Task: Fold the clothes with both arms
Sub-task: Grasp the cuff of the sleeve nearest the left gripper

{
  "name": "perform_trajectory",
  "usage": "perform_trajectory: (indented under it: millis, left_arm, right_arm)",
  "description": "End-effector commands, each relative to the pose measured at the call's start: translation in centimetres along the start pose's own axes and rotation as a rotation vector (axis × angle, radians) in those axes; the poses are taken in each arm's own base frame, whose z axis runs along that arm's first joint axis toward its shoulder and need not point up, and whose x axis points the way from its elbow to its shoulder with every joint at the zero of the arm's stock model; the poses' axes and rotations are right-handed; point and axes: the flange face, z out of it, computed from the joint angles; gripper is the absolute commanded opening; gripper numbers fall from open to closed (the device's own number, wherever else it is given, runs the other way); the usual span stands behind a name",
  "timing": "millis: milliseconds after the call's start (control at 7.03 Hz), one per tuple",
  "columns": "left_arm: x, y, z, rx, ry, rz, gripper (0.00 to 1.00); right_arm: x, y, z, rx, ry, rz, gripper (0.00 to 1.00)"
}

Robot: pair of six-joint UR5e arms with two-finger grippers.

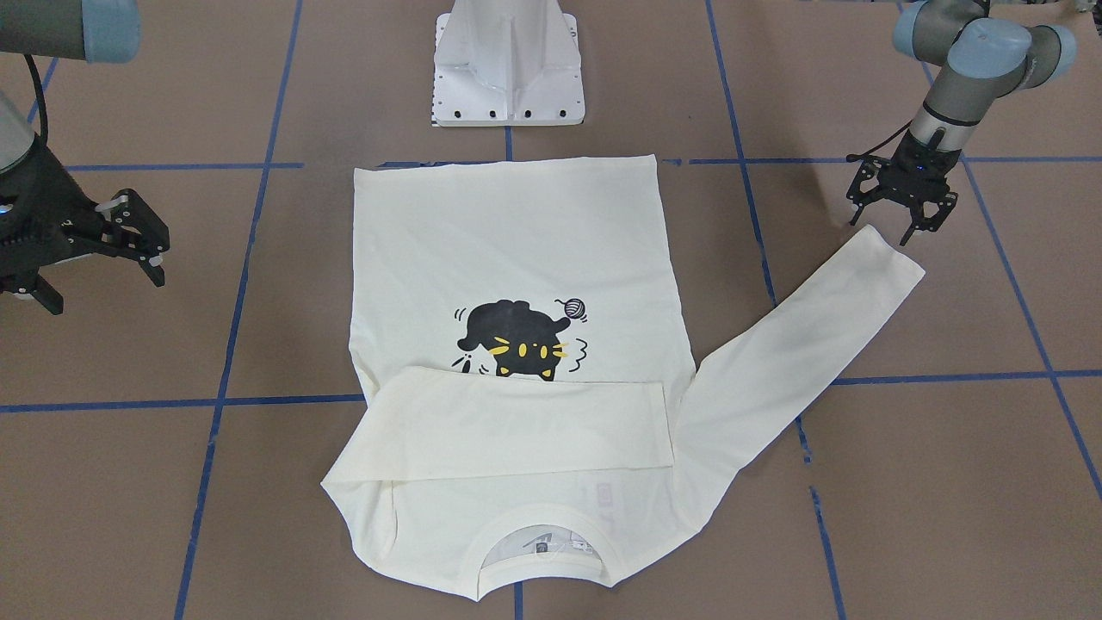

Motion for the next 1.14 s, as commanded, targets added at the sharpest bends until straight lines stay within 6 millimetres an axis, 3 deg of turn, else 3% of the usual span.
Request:
perform_trajectory:
  millis: [0,142,427,569,712,996]
  left_arm:
    - [0.3,-0.1,0.1,-0.001,0.002,0.003,0.21]
    - [0.2,-0.1,0.1,0.001,0.002,0.004,0.0]
    - [0.5,-1.0,-0.4,0.023,0.007,0.008,0.0]
    - [0.6,-2.4,-0.7,0.052,0.009,0.007,0.0]
    - [-1.9,-4.0,-1.9,0.095,-0.035,-0.011,0.0]
    - [-5.1,-10.3,-4.6,0.225,-0.094,0.054,0.0]
  right_arm:
    - [0.0,0.0,0.0,0.0,0.0,0.0,1.0]
    - [0.0,0.0,0.0,0.0,0.0,0.0,1.0]
    - [0.0,0.0,0.0,0.0,0.0,0.0,1.0]
    - [0.0,0.0,0.0,0.0,0.0,0.0,1.0]
    - [0.0,0.0,0.1,-0.001,0.001,0.001,1.0]
    - [0.0,-0.1,0.1,-0.001,0.001,0.001,1.0]
